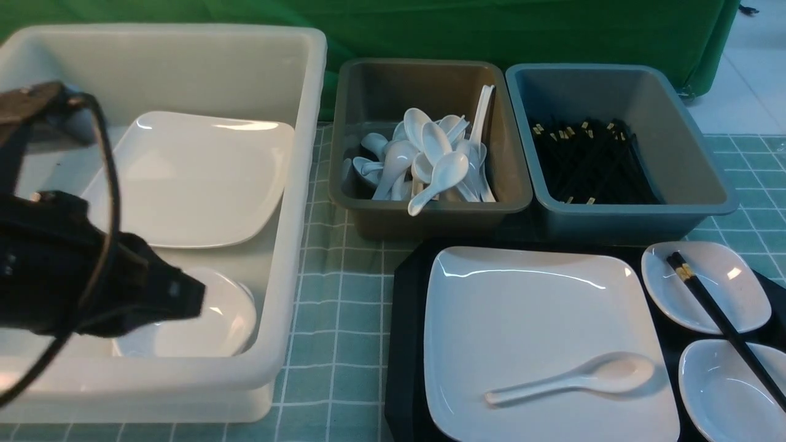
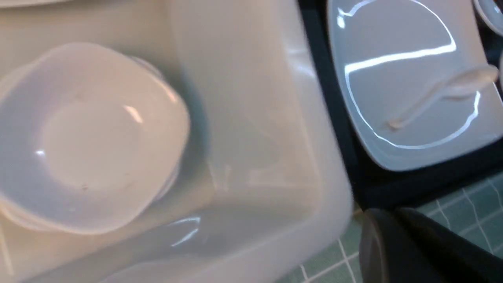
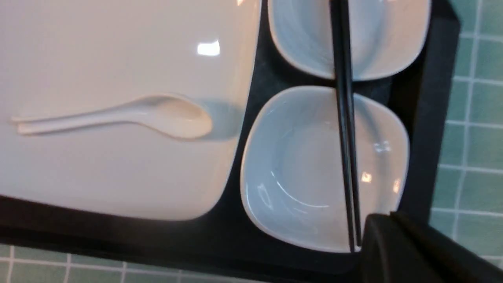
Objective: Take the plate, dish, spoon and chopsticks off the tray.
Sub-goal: Use the right arm to grab a pair of chopsticks from the plate
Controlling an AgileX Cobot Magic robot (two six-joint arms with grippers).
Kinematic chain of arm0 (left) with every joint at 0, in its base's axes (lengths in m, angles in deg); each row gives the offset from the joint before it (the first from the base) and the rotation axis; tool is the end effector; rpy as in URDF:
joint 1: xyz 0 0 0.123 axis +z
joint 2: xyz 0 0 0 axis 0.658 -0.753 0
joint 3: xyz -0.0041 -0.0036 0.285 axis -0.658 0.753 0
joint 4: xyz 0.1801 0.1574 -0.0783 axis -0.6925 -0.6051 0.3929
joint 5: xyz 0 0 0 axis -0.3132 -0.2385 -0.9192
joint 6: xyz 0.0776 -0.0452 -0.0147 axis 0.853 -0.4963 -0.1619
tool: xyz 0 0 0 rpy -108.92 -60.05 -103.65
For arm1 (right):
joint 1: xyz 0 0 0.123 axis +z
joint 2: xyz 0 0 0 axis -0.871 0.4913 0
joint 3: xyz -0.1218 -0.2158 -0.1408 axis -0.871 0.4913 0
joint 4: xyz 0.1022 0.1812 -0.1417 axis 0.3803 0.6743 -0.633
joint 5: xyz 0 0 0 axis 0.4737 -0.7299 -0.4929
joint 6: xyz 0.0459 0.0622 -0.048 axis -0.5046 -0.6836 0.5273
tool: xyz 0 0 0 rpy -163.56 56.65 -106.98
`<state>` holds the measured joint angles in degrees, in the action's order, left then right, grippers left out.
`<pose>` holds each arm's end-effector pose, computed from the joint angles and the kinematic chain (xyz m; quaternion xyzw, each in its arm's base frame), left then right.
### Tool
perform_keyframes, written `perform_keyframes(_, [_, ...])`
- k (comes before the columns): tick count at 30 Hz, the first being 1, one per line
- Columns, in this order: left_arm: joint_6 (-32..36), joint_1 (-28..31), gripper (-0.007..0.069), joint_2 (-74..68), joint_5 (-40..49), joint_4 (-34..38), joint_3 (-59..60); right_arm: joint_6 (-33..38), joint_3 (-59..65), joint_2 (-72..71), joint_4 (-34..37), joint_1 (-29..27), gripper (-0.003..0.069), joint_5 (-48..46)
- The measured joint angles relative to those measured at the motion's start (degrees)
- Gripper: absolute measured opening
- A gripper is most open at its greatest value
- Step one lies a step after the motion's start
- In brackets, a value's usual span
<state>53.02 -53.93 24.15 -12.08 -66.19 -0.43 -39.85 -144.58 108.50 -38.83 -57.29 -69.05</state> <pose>0.1687 -0.0680 0.3396 0.1577 0.9257 -0.1857 0.2892 0.2377 0.0147 0.3297 -0.0782 0.9689 0.0001 0.2347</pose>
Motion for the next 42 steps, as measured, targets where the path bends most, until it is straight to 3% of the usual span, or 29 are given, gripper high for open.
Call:
perform_keyframes(4, [-10.2,-13.5,0.0,-1.2,0.2,-8.3,0.0,2.9,-3.3,11.3,3.6,-2.8,0.0024,1.0])
perform_keyframes(7, [-15.4,-20.1,0.0,-2.5,0.0,-11.7,0.0,2.9,-5.7,18.5,4.2,-4.1,0.0069,2.4])
perform_keyframes(9, [-17.4,-25.1,0.0,-4.2,-1.6,-12.5,0.0,2.3,-8.7,24.4,4.3,-4.6,0.0192,4.9])
perform_keyframes(12, [-17.8,-27.7,0.0,-5.4,-3.5,-12.6,0.0,2.1,-11.4,29.2,4.4,-4.7,0.0317,8.4])
perform_keyframes(17, [-18.0,-28.3,0.0,-6.0,-5.9,-13.2,0.0,1.9,-14.1,35.7,4.7,-4.7,0.0394,10.2])
perform_keyframes(22, [-18.0,-28.3,0.0,-6.0,-6.4,-14.2,0.0,1.8,-14.5,40.0,4.7,-4.7,0.034,11.1])
perform_keyframes(25, [-18.0,-28.3,0.0,-6.0,-6.6,-14.3,0.0,1.8,-14.5,40.3,4.8,-4.7,0.0251,11.1])
perform_keyframes(26, [-18.0,-28.3,0.0,-6.0,-7.1,-14.3,0.0,1.7,-14.5,40.3,4.8,-4.7,0.0163,11.1])
perform_keyframes(27, [-18.0,-28.3,0.0,-6.0,-7.4,-14.4,0.0,1.8,-14.5,40.3,4.8,-4.7,0.0141,11.2])
perform_keyframes(34, [-18.0,-28.3,0.0,-6.0,-8.6,-14.7,0.0,1.7,-14.5,40.2,5.0,-4.7,0.0146,10.9])
perform_keyframes(42, [-18.0,-28.3,0.0,-6.0,-9.0,-14.6,0.0,2.4,-14.5,30.7,6.7,-3.9,0.0146,1.8])
